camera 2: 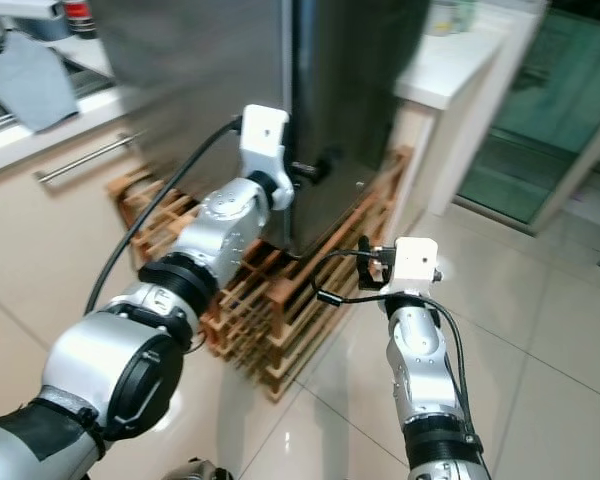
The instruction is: Restocking fridge
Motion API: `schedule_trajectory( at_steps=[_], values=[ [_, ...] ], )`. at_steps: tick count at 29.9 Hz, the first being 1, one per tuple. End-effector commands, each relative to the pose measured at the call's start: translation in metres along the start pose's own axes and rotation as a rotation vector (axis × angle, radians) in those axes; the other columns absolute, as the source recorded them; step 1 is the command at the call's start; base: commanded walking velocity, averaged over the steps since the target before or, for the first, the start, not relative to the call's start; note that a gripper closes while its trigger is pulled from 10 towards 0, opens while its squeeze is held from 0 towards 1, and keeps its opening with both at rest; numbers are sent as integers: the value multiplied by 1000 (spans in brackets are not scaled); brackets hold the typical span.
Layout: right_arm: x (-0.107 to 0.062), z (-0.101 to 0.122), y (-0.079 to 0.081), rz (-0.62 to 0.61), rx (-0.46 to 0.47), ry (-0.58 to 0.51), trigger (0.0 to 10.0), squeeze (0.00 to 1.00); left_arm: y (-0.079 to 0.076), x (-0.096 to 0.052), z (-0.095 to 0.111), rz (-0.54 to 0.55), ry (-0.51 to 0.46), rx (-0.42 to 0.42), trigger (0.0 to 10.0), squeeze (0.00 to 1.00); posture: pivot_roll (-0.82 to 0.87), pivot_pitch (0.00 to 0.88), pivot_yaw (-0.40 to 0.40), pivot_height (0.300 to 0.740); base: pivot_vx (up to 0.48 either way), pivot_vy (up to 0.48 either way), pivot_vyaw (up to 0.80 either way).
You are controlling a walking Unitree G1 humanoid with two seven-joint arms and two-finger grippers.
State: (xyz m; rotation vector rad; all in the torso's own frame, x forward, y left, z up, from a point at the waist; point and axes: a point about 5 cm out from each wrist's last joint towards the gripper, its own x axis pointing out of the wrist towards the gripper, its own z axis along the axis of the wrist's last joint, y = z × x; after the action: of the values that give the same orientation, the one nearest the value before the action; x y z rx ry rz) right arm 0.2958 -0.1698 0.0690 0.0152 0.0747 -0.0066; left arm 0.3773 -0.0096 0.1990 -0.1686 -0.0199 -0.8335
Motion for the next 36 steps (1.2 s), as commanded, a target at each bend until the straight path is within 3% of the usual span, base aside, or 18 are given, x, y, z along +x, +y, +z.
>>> schedule_trajectory(
  at_steps=[1, 4, 7, 11, 14, 16, 17, 18, 22, 23, 24, 25, 28, 30, 31, 32, 33, 36],
  values=[
    [-2, 0, 2, 18, -3, 7, 10000, 0, -88, 30, 16, -407, -86, -89, 10000, 0, -128, 0, 32, 740, 0, 0, 0],
    [-16, -12, 3, 65, -24, 46, 10000, 0, -132, 19, 34, -798, -196, -236, 10000, 0, -135, 0, 33, 740, 0, 0, 0],
    [-21, -18, -2, 59, -31, 66, 10000, 0, -144, 13, 41, -908, -227, -259, 10000, 0, -140, 0, 31, 740, 0, 0, 0],
    [-23, -17, -7, 40, -27, 70, 10000, 0, -134, 6, 43, -896, -236, -239, 10000, 0, -146, 0, 22, 740, 0, 0, 0],
    [-21, -15, -4, 43, -24, 60, 10000, 0, -94, -7, 28, -753, -205, -162, 10000, 0, -130, 0, 25, 740, 0, 0, 0],
    [-19, -13, -3, 44, -19, 56, 10000, 0, -49, -33, 14, -612, -161, -120, 10000, 0, -114, 0, 27, 740, 0, 0, 0],
    [-16, -11, -3, 39, -10, 46, 10000, 0, -22, -57, 6, -531, -133, -101, 10000, 0, -107, 0, 26, 740, 0, 0, 0],
    [-16, -11, -3, 39, -10, 46, 10000, 0, -22, -57, 6, -531, -133, -101, 10000, 0, -107, 0, 26, 740, 0, 0, 0],
    [-3, -1, -3, 25, -2, 16, 10000, 0, 30, -111, -3, -345, -77, -71, 10000, 0, -77, 0, 25, 740, 0, 0, 0],
    [-3, -1, -3, 25, -2, 16, 10000, 0, 30, -111, -3, -345, -77, -71, 10000, 0, -77, 0, 25, 740, 0, 0, 0],
    [8, 9, 5, 30, 16, -11, 10000, 0, 53, -139, -5, -220, -63, -60, 10000, 0, -65, 0, 18, 740, 0, 0, 0],
    [13, 15, 10, 40, 23, -26, 10000, 0, 60, -150, -7, -167, -50, -47, 10000, 0, -52, 0, 13, 740, 0, 0, 531],
    [19, 21, 18, 64, 22, -40, 10000, 0, 68, -163, -10, -71, -36, -20, 10000, 0, -39, 0, 6, 740, 0, 0, 577],
    [24, 23, 25, 92, 18, -39, 10000, 0, 79, -171, -10, 92, -50, -20, 10000, 0, -18, 0, 0, 740, 0, 0, 638],
    [26, 23, 29, 105, 16, -39, 10000, 0, 88, -175, -10, 237, -79, -29, 10000, 0, 1, 0, -3, 740, 0, 0, 631],
    [26, 23, 29, 105, 16, -39, 10000, 0, 88, -175, -10, 237, -79, -29, 10000, 0, 1, 0, -3, 740, 0, 0, 631],
    [29, 24, 32, 114, 22, -38, 10000, 0, 98, -180, -11, 434, -114, -53, 10000, 0, 17, 0, -5, 740, 0, 0, 606],
    [37, 28, 37, 124, 34, -49, 10000, 0, 97, -186, -24, 595, -110, -76, 10000, 0, 20, 0, 3, 740, 0, 0, 604]
  ],
)
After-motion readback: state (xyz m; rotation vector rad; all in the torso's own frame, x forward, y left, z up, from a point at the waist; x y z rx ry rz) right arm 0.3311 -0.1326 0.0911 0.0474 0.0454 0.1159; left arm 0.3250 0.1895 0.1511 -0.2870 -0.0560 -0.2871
